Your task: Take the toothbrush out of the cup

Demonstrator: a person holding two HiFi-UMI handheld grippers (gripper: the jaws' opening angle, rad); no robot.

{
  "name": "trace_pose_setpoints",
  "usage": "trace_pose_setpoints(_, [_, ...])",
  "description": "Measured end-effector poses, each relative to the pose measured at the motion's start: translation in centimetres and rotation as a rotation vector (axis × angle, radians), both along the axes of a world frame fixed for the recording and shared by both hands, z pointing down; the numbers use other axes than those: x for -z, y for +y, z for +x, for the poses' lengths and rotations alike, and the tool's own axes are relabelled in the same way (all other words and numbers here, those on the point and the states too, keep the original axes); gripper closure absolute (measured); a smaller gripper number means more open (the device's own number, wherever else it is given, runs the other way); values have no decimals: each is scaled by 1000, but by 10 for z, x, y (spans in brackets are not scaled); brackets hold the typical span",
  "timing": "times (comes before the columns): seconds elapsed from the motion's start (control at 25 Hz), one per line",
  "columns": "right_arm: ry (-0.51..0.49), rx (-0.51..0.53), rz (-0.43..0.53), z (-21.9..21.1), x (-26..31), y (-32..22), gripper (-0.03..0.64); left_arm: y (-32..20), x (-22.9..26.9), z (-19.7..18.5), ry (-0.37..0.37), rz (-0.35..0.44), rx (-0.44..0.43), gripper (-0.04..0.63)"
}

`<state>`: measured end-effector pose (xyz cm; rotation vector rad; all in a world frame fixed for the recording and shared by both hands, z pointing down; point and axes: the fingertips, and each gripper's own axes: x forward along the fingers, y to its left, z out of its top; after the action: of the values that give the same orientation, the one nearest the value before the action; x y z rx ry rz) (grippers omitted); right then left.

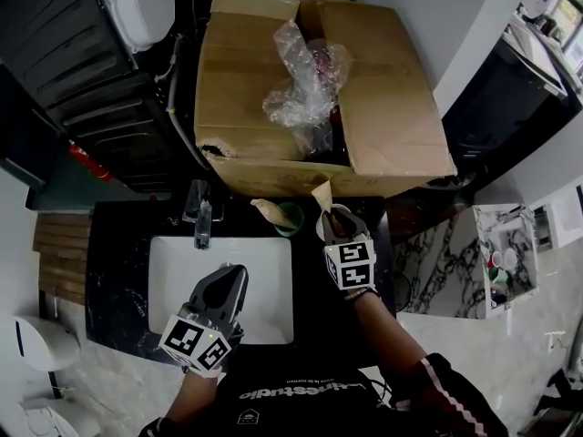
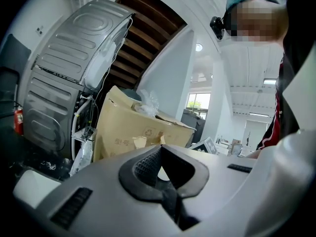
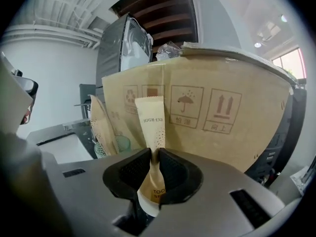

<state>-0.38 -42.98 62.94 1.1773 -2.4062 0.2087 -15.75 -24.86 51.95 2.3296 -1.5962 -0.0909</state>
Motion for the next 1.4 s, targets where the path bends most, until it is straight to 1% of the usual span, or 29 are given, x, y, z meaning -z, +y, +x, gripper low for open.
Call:
trace_pose_setpoints(0.08, [9,5,4,1,1,1,556,0,1,-1,2,1,4,580])
trace_pose_setpoints(0.2, [4,3,18,5,6,4,571,0,2,-2,3,5,6,580])
trace_pose_setpoints(0.52, [-46,-18,96,19,40,14,575,8,13,8,5,31,-20,580])
trace_pose_setpoints(0.84, [-110,-41,216,34,94,33,577,22,30,23,9,87,-46,580])
trace_pose_setpoints(0.92, [-132,-48,247,39,113,44,577,24,36,30,3,110,-68,580])
trace_pose_setpoints(1.04, [-170,-50,293,45,144,65,578,27,45,36,4,133,-75,580])
trace_pose_setpoints(1.12, [-200,-51,310,50,162,81,578,29,49,44,5,150,-98,580])
trace_pose_setpoints(1.28, [-265,-63,294,60,181,124,578,29,49,59,6,153,-119,580])
trace_pose_setpoints(1.4, [-279,-78,276,62,178,162,578,30,48,69,-4,153,-131,580])
